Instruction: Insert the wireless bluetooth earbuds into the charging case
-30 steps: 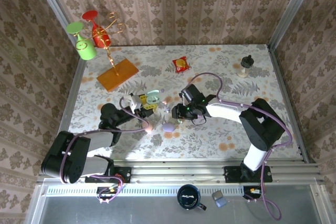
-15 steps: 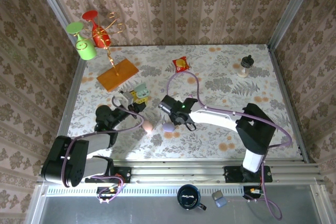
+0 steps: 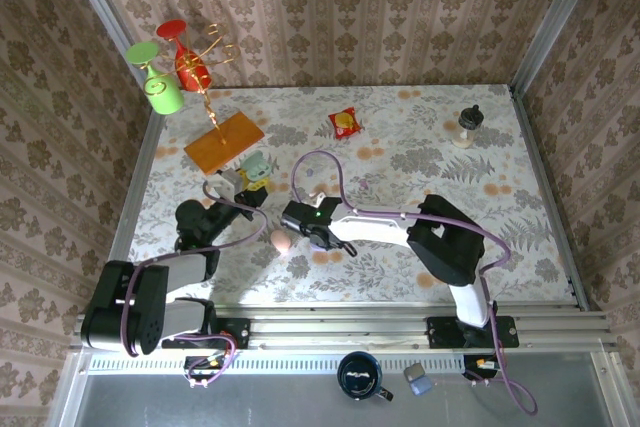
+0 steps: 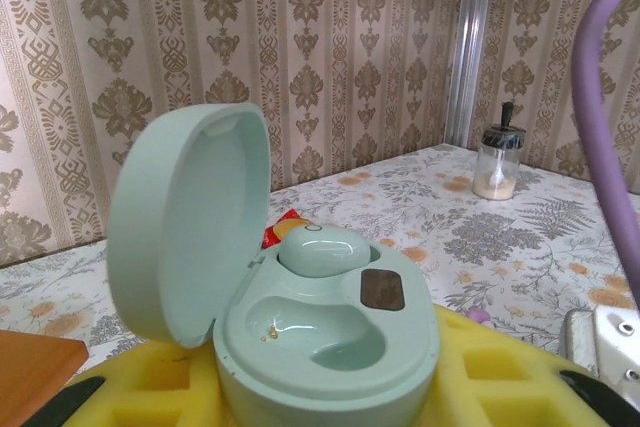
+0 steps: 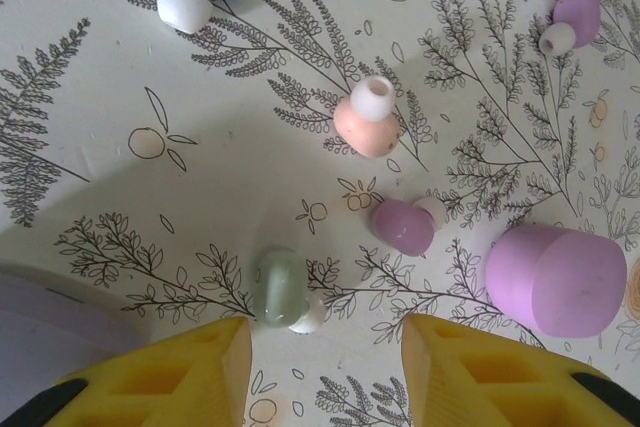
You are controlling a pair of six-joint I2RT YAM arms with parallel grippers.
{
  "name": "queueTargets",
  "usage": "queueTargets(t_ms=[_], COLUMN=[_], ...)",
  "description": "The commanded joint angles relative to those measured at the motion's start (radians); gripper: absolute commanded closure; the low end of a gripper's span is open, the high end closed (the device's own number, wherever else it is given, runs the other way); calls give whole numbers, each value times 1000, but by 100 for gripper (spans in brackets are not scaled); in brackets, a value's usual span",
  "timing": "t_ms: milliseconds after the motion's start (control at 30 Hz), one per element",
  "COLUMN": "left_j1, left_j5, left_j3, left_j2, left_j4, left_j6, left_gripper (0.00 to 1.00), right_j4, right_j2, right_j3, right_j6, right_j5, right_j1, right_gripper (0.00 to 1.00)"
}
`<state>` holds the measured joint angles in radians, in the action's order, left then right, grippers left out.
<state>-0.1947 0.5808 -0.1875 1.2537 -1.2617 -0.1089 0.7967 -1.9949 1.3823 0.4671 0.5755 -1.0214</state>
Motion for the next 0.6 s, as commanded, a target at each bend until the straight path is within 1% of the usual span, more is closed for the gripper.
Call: queueTargets(t_ms=[0,567], left_j1=[5,4], left_j5=[25,36], left_j3=[-6,-9], left_j2=[4,12], left_j4=[-24,-25], left_j6=[-24,-28], left_gripper=[65,65], right_j4=[36,65], right_j2=[-45,-107], right_j3=[38,99], right_j6=[-14,-54], right_j5=[36,49], right_j1=[-6,-13], right_gripper=[55,62])
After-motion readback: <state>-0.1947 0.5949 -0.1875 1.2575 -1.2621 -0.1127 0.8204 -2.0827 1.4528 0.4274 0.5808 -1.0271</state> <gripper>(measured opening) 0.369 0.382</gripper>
